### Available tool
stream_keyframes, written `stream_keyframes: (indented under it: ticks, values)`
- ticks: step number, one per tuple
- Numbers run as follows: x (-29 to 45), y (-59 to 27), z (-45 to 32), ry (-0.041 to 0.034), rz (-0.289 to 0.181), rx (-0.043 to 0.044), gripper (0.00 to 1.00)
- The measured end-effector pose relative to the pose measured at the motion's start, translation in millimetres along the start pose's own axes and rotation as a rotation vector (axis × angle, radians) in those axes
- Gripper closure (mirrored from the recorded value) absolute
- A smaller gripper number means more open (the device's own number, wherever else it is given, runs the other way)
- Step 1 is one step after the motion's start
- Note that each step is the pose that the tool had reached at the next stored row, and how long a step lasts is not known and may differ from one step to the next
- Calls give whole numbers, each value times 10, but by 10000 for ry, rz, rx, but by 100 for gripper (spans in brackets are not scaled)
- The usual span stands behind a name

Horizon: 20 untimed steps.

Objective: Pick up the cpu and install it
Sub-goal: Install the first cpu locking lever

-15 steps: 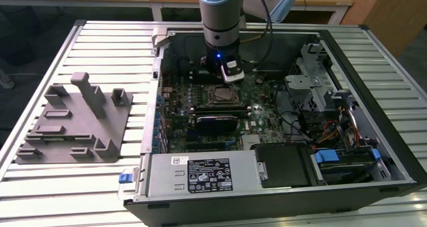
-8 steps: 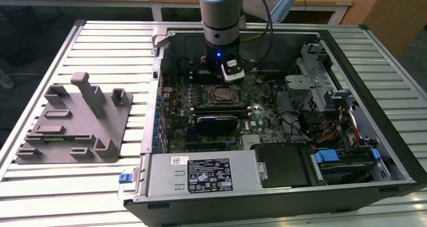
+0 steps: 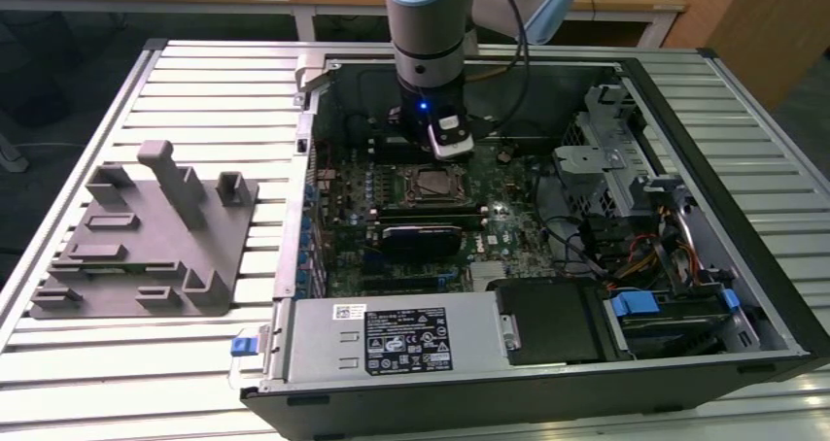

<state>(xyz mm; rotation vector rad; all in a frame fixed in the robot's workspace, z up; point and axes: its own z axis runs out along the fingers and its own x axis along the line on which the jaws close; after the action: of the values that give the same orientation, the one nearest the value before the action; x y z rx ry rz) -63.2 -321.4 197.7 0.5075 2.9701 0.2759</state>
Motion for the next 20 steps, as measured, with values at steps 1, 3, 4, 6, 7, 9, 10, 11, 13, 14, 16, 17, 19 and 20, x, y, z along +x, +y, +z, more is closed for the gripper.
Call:
stream_keyframes:
  ticks: [1,3,4,6,7,9,10,11,13,14,16,17,19,20]
  values:
    - [1,0,1,-8,29,1,89]
    - [3,4,4,-25,113,7,89]
    - [5,7,5,-35,161,12,89]
    - [8,14,9,-52,246,19,89]
    - [9,18,11,-60,282,22,89]
    - [12,24,15,-75,352,27,89]
    - [12,24,15,-80,379,30,89]
    - [12,24,16,-84,403,33,89]
    - [12,24,18,-93,435,34,89]
    - [12,24,19,-97,443,36,89]
    - [11,24,21,-105,453,37,89]
    - [11,24,22,-110,454,39,89]
    - [10,23,27,-126,450,39,89]
    - [11,23,28,-136,448,42,89]
